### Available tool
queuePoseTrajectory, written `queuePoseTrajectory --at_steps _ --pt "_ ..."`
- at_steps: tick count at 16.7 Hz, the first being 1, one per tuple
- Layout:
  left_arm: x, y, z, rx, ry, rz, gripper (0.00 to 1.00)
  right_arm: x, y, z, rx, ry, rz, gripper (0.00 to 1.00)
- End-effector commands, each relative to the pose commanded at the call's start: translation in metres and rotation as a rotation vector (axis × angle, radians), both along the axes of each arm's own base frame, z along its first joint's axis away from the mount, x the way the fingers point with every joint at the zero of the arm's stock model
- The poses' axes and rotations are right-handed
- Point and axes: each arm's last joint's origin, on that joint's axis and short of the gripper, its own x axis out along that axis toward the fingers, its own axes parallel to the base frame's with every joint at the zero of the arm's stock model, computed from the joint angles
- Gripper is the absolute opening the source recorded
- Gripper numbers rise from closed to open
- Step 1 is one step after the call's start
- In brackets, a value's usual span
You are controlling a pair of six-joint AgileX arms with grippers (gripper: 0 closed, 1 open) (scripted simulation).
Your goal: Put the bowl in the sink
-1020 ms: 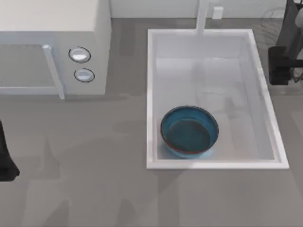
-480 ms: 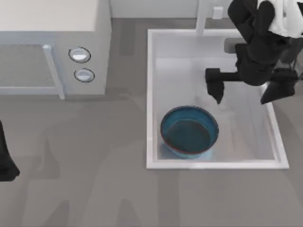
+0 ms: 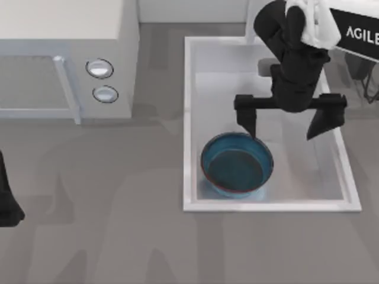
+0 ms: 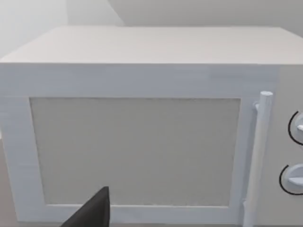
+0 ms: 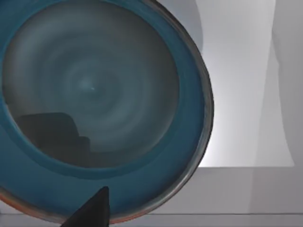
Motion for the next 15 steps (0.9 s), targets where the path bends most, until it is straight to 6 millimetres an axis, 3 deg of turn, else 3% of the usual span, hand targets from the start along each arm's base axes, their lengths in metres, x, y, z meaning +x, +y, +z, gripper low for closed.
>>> queuePoseTrajectory --at_steps 6,13,15 --pt "0.000 0.000 0.000 0.000 0.000 0.000 1.00 0.001 -0.002 -0.006 0.000 0.001 -0.002 1.00" --pt "0.000 0.000 0.000 0.000 0.000 0.000 1.00 0.002 0.001 -0.087 0.002 -0.005 0.000 1.00" --pt "0.000 0.000 0.000 0.000 0.000 0.000 1.00 0.000 0.000 -0.099 0.000 0.000 0.000 1.00"
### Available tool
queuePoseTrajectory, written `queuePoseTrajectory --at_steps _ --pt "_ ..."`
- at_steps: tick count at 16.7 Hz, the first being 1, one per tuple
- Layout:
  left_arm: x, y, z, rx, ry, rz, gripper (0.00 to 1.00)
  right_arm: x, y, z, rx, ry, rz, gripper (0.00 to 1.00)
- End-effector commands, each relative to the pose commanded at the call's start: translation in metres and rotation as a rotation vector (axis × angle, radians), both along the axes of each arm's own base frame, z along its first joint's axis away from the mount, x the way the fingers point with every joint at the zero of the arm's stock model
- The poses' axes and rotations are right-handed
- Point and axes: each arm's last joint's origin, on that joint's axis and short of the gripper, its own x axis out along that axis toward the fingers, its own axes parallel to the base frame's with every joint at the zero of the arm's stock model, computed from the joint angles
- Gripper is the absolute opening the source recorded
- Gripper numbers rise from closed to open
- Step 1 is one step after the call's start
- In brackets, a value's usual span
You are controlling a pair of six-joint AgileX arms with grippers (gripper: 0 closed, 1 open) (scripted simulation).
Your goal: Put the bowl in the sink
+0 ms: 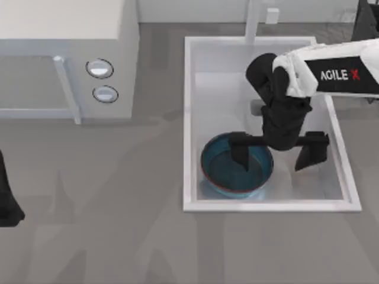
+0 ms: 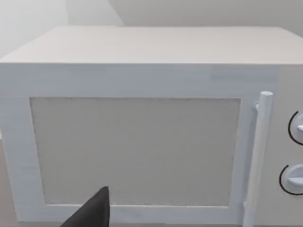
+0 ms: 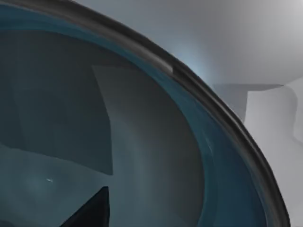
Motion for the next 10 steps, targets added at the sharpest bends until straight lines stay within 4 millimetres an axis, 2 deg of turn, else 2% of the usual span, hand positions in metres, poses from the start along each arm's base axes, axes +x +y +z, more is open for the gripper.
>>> queuePoseTrajectory --at_steps 4,10 --pt "0.0000 0.0000 0.0000 0.000 0.000 0.000 1.00 -0.0001 0.0000 -0.0007 0.000 0.000 0.000 1.00" --pt "0.0000 0.0000 0.0000 0.000 0.000 0.000 1.00 -0.0001 0.0000 -0.0007 0.000 0.000 0.000 0.55"
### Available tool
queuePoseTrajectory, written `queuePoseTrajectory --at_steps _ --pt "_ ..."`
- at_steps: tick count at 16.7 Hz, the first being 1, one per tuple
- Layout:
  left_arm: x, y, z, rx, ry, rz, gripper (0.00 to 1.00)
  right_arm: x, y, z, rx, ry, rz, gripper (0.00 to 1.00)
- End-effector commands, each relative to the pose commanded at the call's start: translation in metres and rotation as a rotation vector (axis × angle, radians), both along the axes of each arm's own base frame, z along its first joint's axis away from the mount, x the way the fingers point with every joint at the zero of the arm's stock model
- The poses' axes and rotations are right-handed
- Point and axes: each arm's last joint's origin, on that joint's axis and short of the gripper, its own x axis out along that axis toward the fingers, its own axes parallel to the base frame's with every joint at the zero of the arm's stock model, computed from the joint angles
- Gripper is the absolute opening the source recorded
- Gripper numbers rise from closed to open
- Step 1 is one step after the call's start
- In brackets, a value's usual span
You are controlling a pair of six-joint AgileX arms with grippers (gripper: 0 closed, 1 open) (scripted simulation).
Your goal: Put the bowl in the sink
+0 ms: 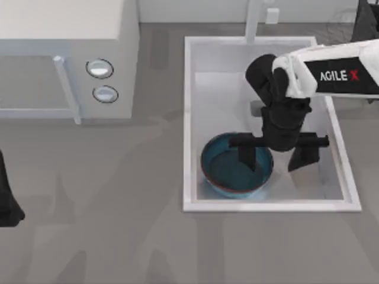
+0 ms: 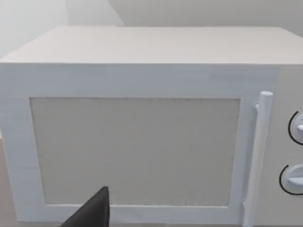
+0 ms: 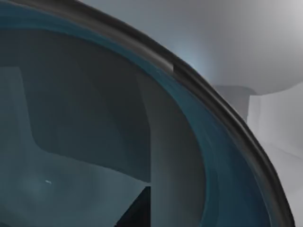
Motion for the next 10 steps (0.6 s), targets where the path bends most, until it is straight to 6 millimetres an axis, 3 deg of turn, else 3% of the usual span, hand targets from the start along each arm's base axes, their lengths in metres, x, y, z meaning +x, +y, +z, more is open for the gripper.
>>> queuePoseTrajectory --at_steps 7,10 --pt "0.0000 0.0000 0.0000 0.000 0.000 0.000 1.00 0.0000 0.0000 0.0000 0.000 0.000 0.000 0.02" --pt "0.0000 0.0000 0.0000 0.000 0.000 0.000 1.00 0.0000 0.0000 0.0000 0.000 0.000 0.000 0.00"
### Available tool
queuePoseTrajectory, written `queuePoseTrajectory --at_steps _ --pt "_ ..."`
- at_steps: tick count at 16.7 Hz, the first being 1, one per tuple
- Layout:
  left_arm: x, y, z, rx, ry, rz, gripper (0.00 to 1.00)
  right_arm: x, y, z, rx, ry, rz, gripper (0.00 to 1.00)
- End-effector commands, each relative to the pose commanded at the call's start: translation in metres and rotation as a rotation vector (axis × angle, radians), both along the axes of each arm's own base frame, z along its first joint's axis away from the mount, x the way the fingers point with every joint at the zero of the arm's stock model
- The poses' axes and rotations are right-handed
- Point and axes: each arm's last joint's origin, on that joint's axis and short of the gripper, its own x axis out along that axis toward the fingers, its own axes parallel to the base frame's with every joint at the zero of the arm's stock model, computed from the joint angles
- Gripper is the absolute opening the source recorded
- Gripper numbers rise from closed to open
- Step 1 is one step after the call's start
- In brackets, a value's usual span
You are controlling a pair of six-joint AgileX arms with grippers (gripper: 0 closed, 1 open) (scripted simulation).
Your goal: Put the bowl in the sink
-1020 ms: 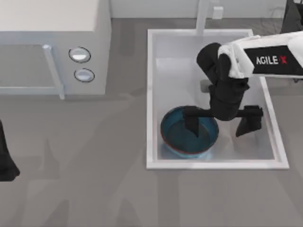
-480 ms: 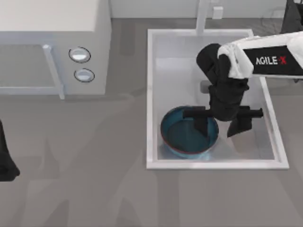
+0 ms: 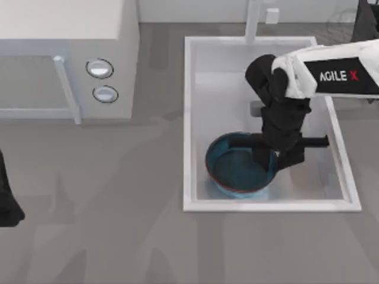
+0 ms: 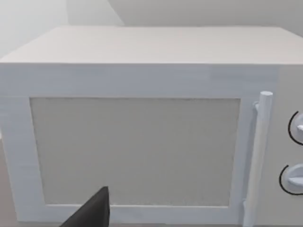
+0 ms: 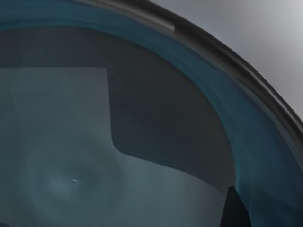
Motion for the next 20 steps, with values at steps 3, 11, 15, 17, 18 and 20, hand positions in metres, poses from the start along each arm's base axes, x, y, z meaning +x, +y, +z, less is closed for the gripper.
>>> queuePoseTrajectory --at_steps 3,11,15,17,18,20 --pt "0.000 0.000 0.000 0.000 0.000 0.000 1.00 0.000 0.000 0.000 0.000 0.000 0.000 0.00" --pt "0.000 0.000 0.000 0.000 0.000 0.000 1.00 0.010 0.004 0.046 0.017 -0.039 -0.002 0.00" --pt "0.000 0.000 0.000 0.000 0.000 0.000 1.00 0.004 0.002 0.088 -0.024 0.053 -0.003 0.00" --pt "0.000 0.000 0.000 0.000 0.000 0.000 1.00 0.003 0.001 0.122 -0.016 0.034 -0.002 0.00" --pt "0.000 0.000 0.000 0.000 0.000 0.000 1.00 0.002 0.000 0.137 -0.008 0.017 -0.002 0.00" --pt "0.000 0.000 0.000 0.000 0.000 0.000 1.00 0.000 -0.001 0.151 0.000 -0.001 -0.002 0.00"
